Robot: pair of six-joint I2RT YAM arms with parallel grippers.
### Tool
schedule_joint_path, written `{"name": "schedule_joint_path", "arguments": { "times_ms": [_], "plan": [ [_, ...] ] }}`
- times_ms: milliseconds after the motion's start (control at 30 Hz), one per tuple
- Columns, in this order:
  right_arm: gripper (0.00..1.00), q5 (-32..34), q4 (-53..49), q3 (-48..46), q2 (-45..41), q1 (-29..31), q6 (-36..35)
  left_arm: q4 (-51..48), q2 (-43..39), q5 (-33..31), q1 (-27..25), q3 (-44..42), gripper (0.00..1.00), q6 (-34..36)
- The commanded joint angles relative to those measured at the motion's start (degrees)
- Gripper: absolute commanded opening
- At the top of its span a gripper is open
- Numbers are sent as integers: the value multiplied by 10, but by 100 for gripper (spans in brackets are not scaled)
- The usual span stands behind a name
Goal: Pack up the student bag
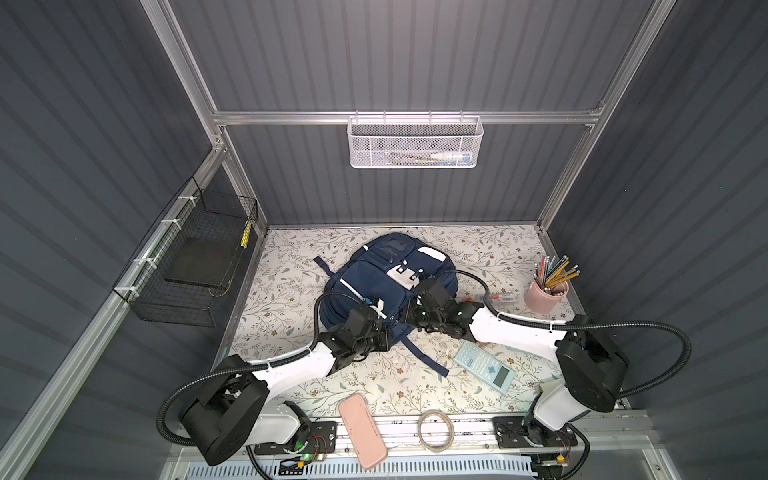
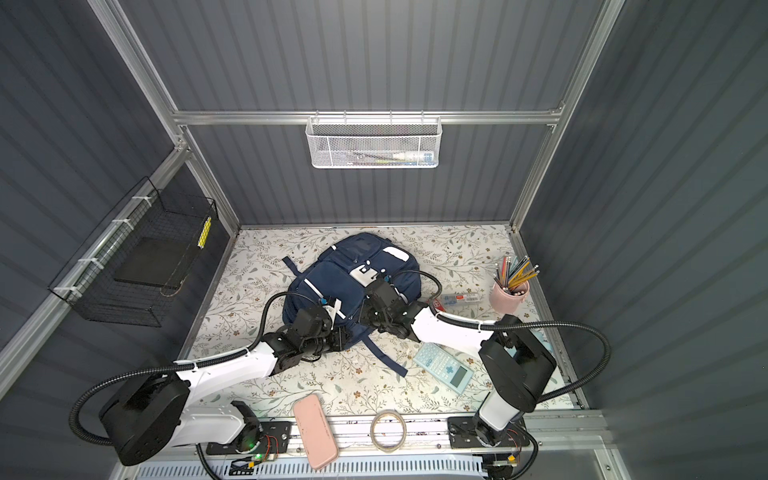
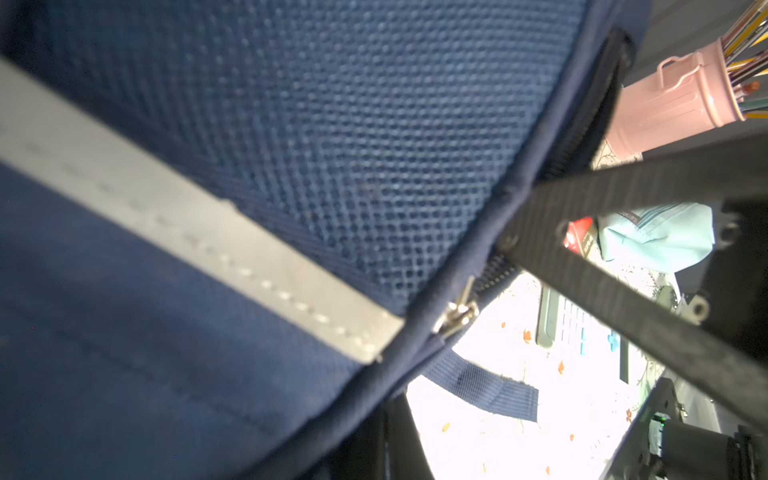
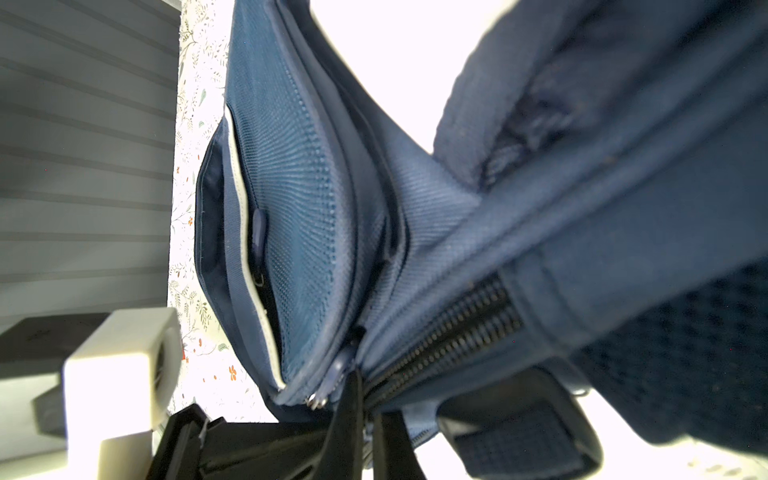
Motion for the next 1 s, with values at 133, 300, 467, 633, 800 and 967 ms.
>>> {"name": "schedule_joint_path", "arguments": {
  "times_ms": [133, 300, 467, 633, 800, 967],
  "plan": [
    [42, -27, 16, 14, 21, 10, -7, -30, -34, -22, -2, -5, 0, 9],
    [50, -20, 42, 18, 70, 9, 14, 15, -13, 20, -2, -9, 20, -8],
    [52, 12, 80, -22, 75, 1, 40, 39, 15, 31, -2, -35, 44, -27],
    [40, 8, 86, -38, 87, -4, 39, 9, -28, -21, -1, -39, 38, -33],
    [14, 12, 99, -49, 87, -10, 42, -41, -44, -39, 0, -2, 7, -6],
    [15, -2, 97, -22, 72, -8, 32, -12, -10, -21, 3, -13, 4, -22]
  ]
}}
